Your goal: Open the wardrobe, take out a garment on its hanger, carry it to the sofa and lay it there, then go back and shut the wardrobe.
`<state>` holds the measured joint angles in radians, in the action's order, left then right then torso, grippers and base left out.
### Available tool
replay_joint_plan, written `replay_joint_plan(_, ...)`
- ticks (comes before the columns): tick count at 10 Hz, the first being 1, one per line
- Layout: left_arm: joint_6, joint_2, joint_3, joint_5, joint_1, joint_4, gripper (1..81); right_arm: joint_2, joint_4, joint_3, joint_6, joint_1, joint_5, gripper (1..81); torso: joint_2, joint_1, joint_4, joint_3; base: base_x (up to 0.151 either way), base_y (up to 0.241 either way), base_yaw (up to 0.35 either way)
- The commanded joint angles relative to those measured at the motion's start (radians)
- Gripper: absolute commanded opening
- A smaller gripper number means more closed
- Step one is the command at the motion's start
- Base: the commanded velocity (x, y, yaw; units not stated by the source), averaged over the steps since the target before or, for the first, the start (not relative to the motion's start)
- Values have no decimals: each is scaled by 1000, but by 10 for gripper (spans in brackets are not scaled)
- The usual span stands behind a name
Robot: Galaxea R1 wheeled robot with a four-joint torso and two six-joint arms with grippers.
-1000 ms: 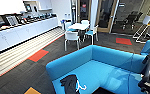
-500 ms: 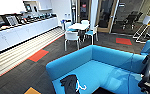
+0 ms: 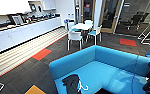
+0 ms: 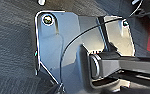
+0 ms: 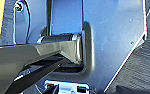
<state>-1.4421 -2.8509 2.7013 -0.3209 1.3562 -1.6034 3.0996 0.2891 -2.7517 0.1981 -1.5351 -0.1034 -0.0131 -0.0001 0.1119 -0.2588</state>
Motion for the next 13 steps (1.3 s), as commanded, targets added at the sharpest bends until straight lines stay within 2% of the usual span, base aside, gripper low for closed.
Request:
replay_joint_plan(1,0,20,8,37,-25,-4,811,24,-7,14,14,20,77,811,0,0,0,0,0,0,296)
replay_joint_plan(13,6,-35,91,42,-29,-29,811,24,-8,14,15,23,77,811,0,0,0,0,0,0,296)
